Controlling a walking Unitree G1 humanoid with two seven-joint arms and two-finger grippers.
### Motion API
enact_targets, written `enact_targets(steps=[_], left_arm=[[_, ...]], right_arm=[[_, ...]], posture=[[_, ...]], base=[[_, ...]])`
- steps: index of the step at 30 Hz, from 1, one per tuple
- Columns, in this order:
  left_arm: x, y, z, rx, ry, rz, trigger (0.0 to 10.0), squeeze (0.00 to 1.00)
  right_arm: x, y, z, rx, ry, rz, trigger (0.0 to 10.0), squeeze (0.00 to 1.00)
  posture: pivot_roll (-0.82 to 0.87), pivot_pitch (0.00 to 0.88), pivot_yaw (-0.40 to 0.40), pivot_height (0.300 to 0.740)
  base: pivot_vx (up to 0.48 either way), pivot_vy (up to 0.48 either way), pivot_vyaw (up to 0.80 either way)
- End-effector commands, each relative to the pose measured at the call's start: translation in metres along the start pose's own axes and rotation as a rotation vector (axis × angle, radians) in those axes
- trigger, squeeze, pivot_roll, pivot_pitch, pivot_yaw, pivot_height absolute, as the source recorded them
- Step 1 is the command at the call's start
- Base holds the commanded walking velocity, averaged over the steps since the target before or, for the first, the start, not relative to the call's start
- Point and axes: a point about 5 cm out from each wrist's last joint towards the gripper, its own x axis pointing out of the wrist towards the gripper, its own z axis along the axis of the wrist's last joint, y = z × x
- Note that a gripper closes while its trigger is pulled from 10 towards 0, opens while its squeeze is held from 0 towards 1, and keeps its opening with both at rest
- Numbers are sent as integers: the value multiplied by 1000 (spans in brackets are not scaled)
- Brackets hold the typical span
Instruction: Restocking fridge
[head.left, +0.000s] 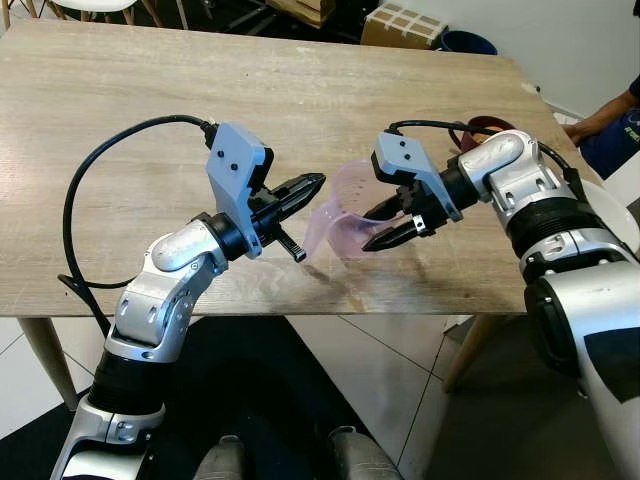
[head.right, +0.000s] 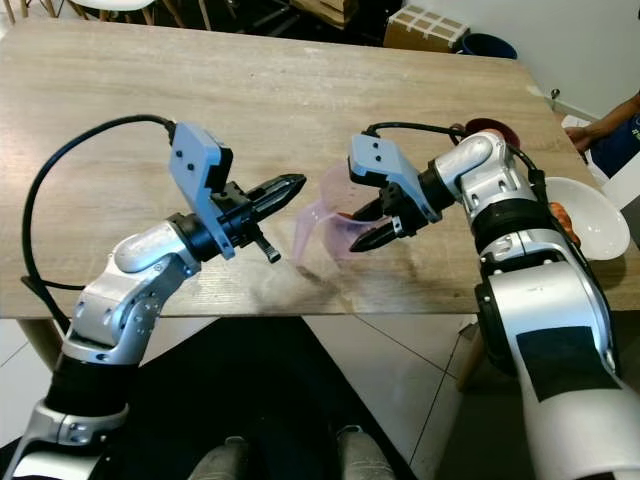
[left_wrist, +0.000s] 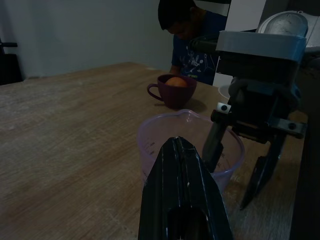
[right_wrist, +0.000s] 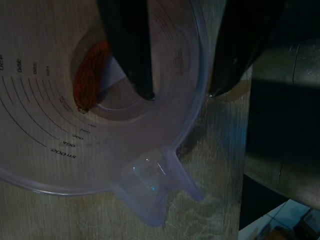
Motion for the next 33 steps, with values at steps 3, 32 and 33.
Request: enact_targets(steps=[3,32,33], left_arm=[[1,-5,2,6,-13,-31,10000,0],[-43,42,49,26,-296,392,10000,0],[-46,44,50,49,-295,424,10000,0]], right_arm=[[-9,-1,4,-13,-32,-15,10000,8],[-117,-18,24,191,-896,-740,10000,0],[-117,-19,20,210,-893,-776,10000,0]], posture=[[-12,178,-90,707],[-24,141,-83,707],[-24,141,-81,707]], base=[[0,0,0],[0,0,0],[0,0,0]])
